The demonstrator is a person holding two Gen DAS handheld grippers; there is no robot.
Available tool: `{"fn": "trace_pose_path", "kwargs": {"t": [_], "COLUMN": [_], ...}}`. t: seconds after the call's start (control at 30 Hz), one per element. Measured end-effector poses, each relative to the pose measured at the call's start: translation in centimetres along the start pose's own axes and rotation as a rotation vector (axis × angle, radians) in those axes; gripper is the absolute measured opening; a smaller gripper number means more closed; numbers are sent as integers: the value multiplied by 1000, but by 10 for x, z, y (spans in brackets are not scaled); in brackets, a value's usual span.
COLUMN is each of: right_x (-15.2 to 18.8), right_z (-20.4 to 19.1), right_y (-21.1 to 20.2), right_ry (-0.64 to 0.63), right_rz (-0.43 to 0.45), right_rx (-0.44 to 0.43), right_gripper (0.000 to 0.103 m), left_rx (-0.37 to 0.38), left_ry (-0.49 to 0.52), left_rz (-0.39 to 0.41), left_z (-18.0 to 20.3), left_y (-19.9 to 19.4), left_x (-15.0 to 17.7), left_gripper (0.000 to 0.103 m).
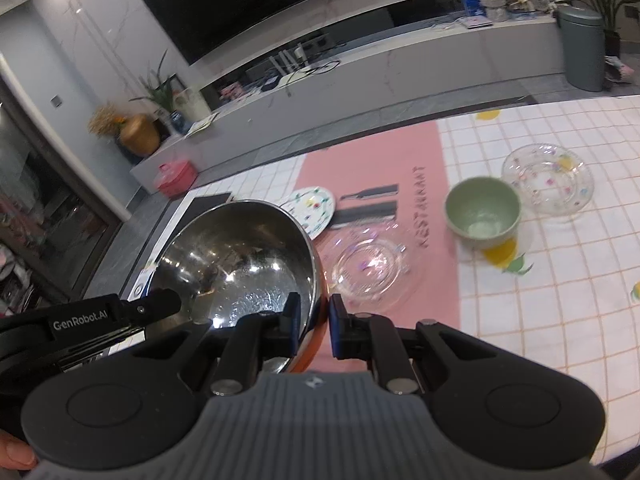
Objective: Organize plates and bowls
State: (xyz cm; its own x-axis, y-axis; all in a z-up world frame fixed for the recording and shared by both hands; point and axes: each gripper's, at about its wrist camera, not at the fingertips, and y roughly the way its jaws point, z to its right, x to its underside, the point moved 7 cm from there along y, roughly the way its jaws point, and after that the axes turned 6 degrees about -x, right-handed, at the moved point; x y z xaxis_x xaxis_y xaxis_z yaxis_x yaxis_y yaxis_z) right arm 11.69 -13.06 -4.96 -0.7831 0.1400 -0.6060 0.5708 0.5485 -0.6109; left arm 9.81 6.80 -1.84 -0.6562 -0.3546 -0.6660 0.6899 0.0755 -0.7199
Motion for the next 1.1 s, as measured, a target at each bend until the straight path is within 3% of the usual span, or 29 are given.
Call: {"fn": "trace_pose_path", "kwargs": {"t": [0.53, 1.1], "right_x": [51, 64], "right_z": [-24, -24], "right_y": [28, 60], "right_ry": [-50, -78], "right_rz": [-123, -197], "right_rx": [-2, 23], "right_gripper": [13, 12], "left_rx": [-48, -76], "left_ry": [-89, -116], "left_rz": [-136, -196], "left_z": [-64, -82], "left_y": [7, 25], "left_x": [57, 71], "left_gripper": [6, 6]}}
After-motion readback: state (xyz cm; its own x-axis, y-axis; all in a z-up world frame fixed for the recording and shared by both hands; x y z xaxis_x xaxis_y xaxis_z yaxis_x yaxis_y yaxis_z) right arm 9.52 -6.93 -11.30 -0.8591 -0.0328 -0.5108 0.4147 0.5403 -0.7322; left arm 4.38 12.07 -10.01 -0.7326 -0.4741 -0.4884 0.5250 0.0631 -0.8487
